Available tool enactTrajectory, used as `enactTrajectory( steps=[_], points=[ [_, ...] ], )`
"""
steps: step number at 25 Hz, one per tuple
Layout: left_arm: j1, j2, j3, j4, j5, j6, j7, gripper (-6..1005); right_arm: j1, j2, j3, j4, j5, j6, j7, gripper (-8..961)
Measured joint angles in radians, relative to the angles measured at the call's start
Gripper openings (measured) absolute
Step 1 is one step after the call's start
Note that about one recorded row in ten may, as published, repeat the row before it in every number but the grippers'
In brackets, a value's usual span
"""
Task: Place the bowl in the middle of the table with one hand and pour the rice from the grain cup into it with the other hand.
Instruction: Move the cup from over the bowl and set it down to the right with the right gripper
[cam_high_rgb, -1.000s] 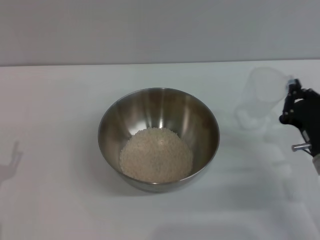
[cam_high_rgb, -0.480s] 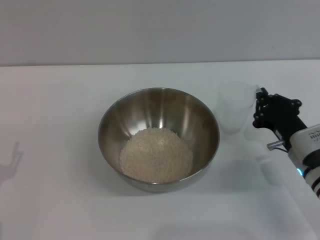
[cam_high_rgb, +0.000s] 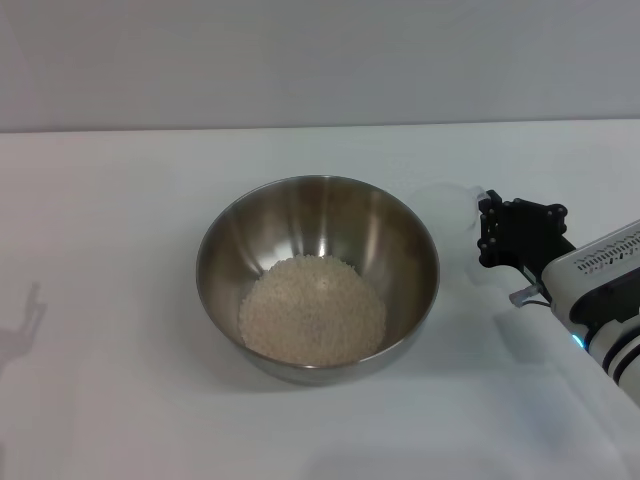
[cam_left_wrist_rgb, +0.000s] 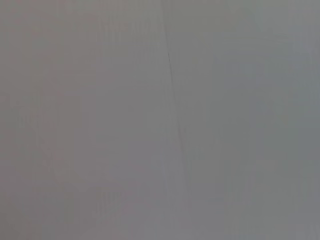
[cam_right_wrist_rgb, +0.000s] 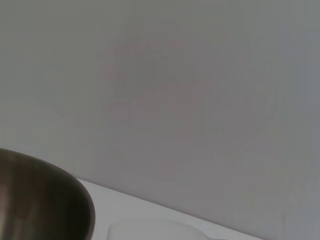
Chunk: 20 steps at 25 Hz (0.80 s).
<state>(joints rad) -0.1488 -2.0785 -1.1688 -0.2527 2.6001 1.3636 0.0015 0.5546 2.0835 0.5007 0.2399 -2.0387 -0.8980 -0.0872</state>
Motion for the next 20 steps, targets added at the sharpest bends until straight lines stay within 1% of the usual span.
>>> enactTrajectory(
  steps=[11, 18, 20],
  points=[
    [0.0, 0.0, 0.0, -0.003, 0.0, 0.0, 0.0, 811, -0.001, 0.002, -0.003, 0.013, 0.0, 0.003, 0.003, 150],
    [-0.001, 0.0, 0.0, -0.005, 0.0, 0.0, 0.0, 811, -0.016, 0.005, -0.048, 0.02, 0.0, 0.002, 0.003, 156],
    [-0.002, 0.0, 0.0, -0.005, 0.0, 0.0, 0.0, 811, -0.022, 0.005, -0.05, 0.02, 0.0, 0.0, 0.003, 244]
  ],
)
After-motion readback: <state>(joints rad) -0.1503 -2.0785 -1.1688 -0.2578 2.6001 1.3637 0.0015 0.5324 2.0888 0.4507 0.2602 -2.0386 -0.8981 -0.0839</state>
